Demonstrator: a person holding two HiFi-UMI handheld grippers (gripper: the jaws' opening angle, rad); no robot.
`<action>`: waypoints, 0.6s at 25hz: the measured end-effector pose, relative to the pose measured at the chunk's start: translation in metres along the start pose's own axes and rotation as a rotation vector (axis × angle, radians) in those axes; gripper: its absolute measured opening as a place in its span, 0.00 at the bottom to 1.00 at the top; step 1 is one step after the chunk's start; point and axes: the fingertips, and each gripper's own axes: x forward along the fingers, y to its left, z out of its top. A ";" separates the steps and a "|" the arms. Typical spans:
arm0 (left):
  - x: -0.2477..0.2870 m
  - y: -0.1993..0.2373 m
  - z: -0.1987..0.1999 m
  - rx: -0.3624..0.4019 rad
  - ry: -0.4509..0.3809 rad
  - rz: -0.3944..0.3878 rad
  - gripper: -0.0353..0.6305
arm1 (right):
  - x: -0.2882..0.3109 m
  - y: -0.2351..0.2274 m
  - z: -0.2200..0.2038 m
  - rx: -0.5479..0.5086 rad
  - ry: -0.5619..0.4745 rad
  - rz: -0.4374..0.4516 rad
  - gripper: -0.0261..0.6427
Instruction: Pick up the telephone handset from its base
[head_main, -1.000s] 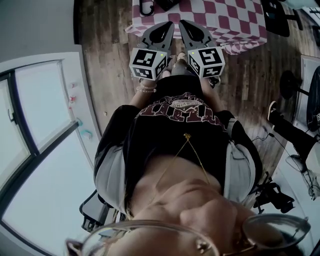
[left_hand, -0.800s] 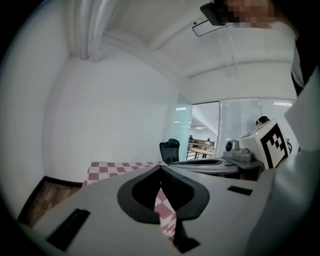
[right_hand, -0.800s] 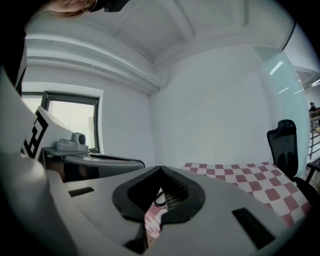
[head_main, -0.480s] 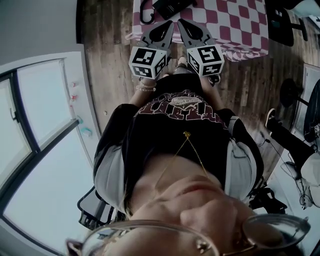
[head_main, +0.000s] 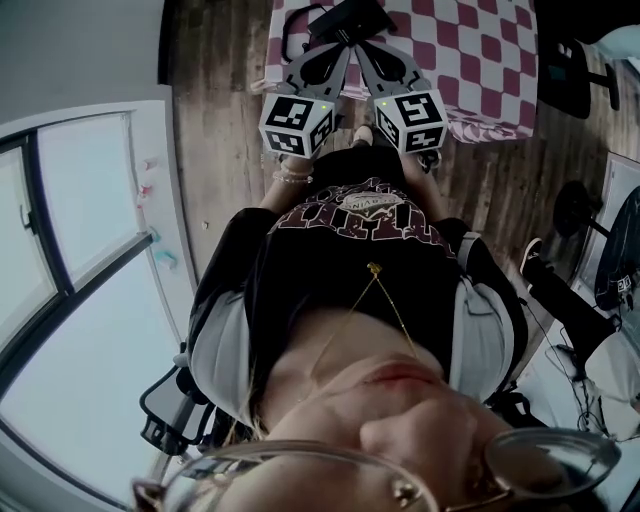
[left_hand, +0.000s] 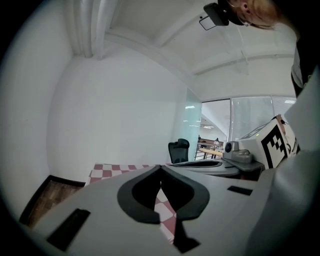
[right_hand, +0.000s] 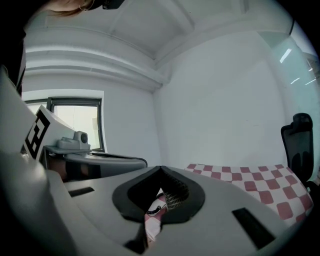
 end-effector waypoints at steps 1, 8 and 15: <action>0.004 0.000 0.000 0.000 0.001 0.002 0.07 | 0.001 -0.003 0.000 0.000 0.002 0.004 0.06; 0.028 0.003 0.000 0.002 0.013 0.025 0.07 | 0.007 -0.026 -0.002 -0.003 0.013 0.030 0.06; 0.050 0.000 -0.006 0.006 0.027 0.035 0.07 | 0.009 -0.048 -0.007 0.003 0.021 0.040 0.06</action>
